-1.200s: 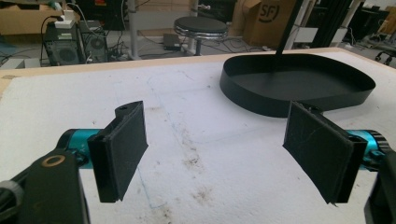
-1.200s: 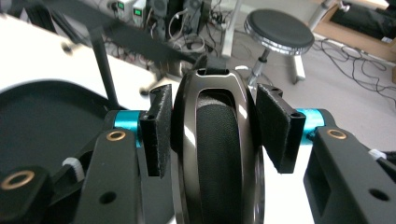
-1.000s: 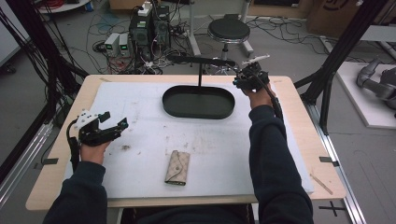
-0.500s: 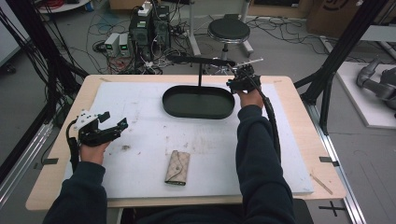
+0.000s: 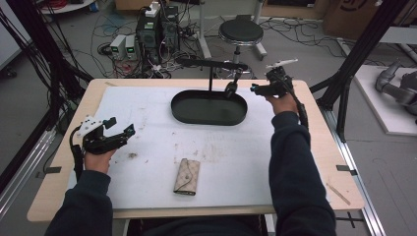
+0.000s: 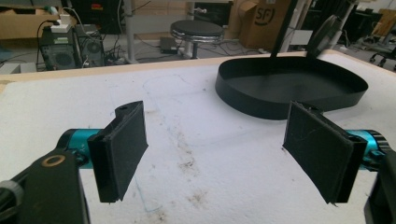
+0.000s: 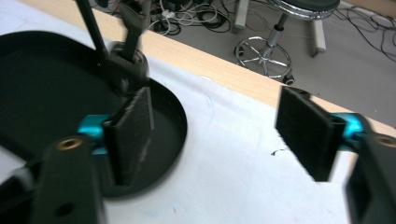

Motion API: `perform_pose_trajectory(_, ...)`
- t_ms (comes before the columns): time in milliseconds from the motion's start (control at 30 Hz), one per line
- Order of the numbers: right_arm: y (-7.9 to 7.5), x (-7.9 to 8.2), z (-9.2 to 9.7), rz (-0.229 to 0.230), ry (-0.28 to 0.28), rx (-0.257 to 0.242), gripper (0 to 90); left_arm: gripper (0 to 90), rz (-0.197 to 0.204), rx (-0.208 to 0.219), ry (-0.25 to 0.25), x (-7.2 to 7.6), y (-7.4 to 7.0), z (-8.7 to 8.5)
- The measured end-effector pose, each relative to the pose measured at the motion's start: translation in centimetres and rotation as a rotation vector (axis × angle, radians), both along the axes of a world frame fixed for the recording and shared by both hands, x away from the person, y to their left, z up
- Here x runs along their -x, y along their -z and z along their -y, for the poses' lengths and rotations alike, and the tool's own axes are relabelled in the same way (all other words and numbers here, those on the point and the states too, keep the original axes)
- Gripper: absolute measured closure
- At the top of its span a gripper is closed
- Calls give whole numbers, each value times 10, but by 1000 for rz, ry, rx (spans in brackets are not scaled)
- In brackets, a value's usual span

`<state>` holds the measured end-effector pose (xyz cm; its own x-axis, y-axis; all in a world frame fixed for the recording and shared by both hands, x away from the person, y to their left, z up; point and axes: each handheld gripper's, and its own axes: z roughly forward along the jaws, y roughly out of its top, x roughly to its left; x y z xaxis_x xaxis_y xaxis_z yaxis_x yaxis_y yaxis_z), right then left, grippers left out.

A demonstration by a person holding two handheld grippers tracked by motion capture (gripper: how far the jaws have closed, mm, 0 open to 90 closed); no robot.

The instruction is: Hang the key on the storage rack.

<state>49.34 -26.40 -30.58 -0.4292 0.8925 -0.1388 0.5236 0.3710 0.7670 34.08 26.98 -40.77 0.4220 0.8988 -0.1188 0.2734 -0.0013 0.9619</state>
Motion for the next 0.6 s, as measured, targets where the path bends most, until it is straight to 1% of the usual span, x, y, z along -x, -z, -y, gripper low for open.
perform_pose_trajectory(33,-2,5,6,-1,-18,-10,244,210,-3,10,4,0,0,0)
perform_pose_trajectory(67,-4,12,13,13,-44,-2,244,203,-6,17,9,-1,-1,0)
perform_pose_trajectory(100,-4,19,19,44,-63,27,245,194,-5,21,13,-1,-2,0)
perform_pose_trajectory(133,-4,26,26,48,-76,53,243,194,2,16,17,-1,-2,0)
perform_pose_trajectory(167,-3,32,32,37,-73,52,229,189,9,12,19,-1,-3,0)
perform_pose_trajectory(233,-1,44,44,44,-70,16,215,181,14,9,16,-1,-3,-1)
perform_pose_trajectory(267,2,53,52,45,-72,-17,207,181,14,11,18,-1,-3,-1)
perform_pose_trajectory(300,5,60,56,47,-61,-32,205,181,17,9,15,-1,-4,-1)
perform_pose_trajectory(333,9,68,60,60,-56,-59,202,181,18,8,17,-1,-4,-1)
perform_pose_trajectory(367,11,72,61,47,-47,-73,202,181,17,10,18,-1,-4,-1)
perform_pose_trajectory(400,16,79,62,60,-36,-88,202,181,16,11,21,-1,-3,-1)
perform_pose_trajectory(433,22,87,62,72,-52,-101,201,181,14,10,21,-2,-3,0)
perform_pose_trajectory(467,26,91,61,78,-64,-108,198,181,11,5,24,-1,-3,0)
perform_pose_trajectory(533,37,99,56,85,-79,-90,195,182,13,2,25,-1,-3,1)
perform_pose_trajectory(600,43,104,51,96,-85,-79,195,182,14,0,27,0,-4,2)
